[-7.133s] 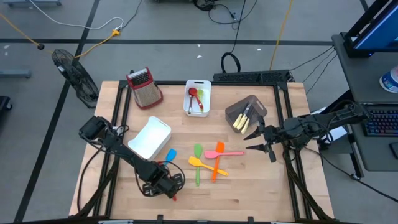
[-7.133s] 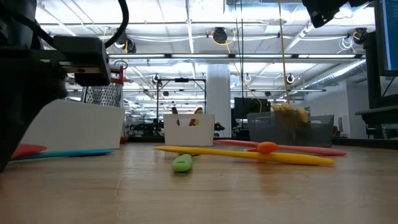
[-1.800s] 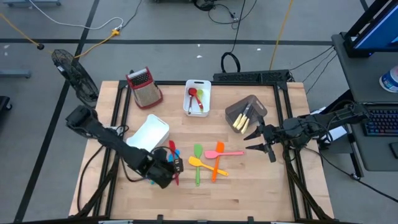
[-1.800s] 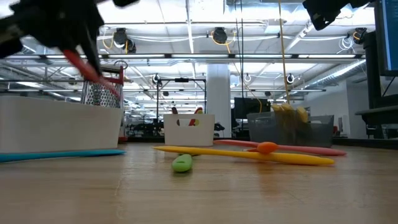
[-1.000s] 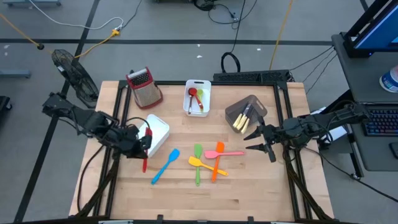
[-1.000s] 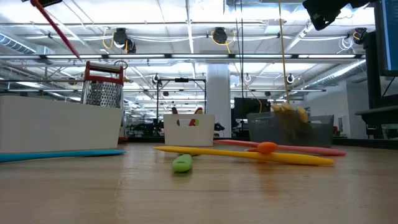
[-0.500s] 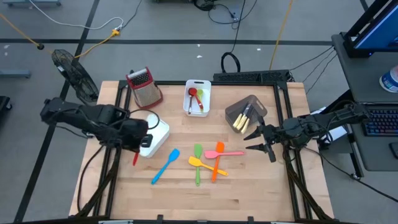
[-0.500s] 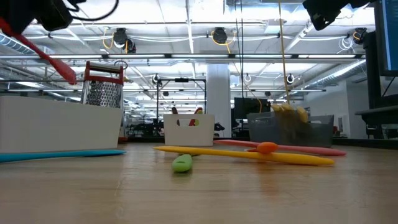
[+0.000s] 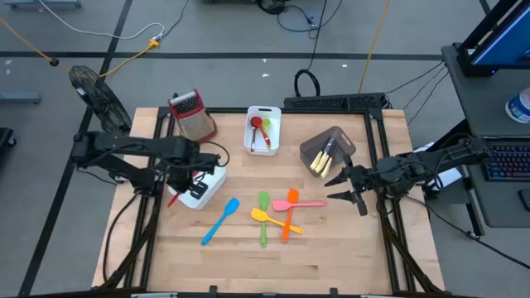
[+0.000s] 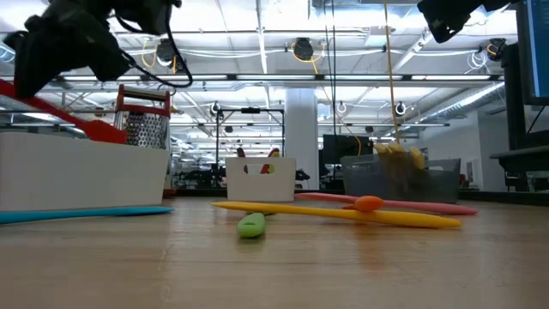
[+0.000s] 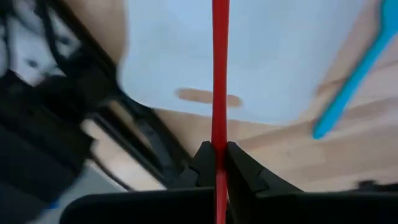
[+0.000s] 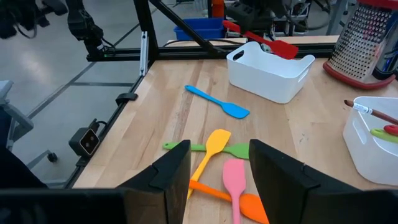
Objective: Pick & Place Kitchen Items
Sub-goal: Put the red spatula into the bottom white bin
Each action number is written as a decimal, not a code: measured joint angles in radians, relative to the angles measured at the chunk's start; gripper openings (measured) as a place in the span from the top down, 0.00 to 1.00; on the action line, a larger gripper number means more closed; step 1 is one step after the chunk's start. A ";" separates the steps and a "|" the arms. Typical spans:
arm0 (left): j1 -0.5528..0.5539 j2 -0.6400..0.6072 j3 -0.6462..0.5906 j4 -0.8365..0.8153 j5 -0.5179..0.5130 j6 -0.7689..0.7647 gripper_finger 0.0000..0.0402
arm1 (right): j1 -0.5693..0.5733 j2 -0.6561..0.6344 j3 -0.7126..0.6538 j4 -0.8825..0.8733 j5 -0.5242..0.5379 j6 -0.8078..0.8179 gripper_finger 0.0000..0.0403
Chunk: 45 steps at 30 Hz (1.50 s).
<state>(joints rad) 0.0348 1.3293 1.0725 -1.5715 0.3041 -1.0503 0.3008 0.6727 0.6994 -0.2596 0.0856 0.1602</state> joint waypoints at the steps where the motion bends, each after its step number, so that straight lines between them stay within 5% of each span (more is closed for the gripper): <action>1: 0.011 0.012 0.000 -0.003 -0.013 0.029 0.99 | 0.000 0.000 0.000 0.000 0.000 0.008 0.62; 13: 0.122 0.106 0.001 0.006 -0.054 0.212 0.99 | 0.000 0.000 0.000 0.000 0.000 0.012 0.62; 45: 0.121 0.120 -0.065 0.096 0.001 0.203 0.97 | 0.000 0.000 0.000 0.000 0.000 0.012 0.62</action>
<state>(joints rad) 0.1558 1.4490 1.0073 -1.4751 0.3046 -0.8474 0.3006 0.6724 0.6994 -0.2596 0.0853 0.1724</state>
